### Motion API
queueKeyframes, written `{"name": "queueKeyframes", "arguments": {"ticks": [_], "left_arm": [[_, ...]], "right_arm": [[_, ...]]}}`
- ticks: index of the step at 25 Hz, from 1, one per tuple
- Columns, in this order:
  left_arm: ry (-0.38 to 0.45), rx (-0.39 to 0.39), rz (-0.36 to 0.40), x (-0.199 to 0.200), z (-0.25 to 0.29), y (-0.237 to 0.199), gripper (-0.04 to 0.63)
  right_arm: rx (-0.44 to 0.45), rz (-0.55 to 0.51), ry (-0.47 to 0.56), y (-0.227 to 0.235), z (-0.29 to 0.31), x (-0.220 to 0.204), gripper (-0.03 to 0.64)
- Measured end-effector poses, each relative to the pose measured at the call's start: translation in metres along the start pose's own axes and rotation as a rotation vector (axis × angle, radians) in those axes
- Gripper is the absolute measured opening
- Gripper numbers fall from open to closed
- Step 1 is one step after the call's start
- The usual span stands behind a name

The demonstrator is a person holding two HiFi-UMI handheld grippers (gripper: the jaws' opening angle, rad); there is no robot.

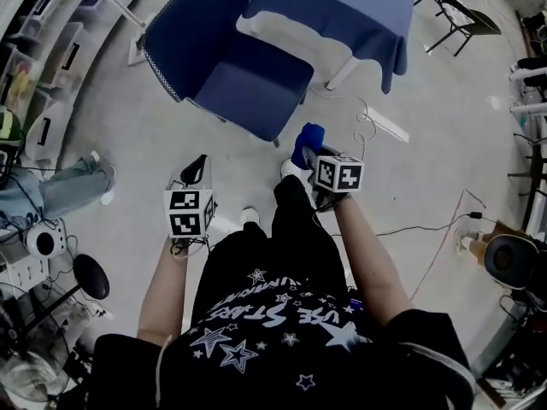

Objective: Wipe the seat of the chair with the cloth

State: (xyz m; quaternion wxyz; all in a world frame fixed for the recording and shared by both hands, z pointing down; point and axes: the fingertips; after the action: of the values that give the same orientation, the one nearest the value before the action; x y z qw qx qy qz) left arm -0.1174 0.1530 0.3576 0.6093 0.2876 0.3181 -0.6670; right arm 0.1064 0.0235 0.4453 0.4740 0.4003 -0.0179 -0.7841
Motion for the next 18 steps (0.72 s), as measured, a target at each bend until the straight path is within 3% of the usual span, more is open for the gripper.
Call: {"name": "queueKeyframes", "arguments": {"ticks": [7,12,18], "left_arm": [[-0.074,0.009,-0.030,0.027,0.090,0.027,0.020],[-0.125,0.038,-0.087,0.032,0.140,0.029,0.020],[-0.152,0.110,-0.111,0.040,0.175,0.002,0.020]], "right_arm": [[0.037,-0.046,-0.081,0.066,0.055,0.032,0.069],[0.044,0.023,-0.103,0.111,0.093,0.050,0.069],[0.086,0.074,-0.111,0.114,0.149,0.075,0.071]]}}
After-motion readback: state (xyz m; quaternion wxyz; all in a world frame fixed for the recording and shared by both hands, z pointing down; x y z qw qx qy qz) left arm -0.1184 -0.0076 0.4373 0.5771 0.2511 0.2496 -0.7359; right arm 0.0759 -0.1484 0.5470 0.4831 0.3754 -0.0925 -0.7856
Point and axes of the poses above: the fingertips, and each gripper's own axes: z forward along the fingers, y to its right, x out of its top, and after that the axes turned 3 degrees about y, right-handed
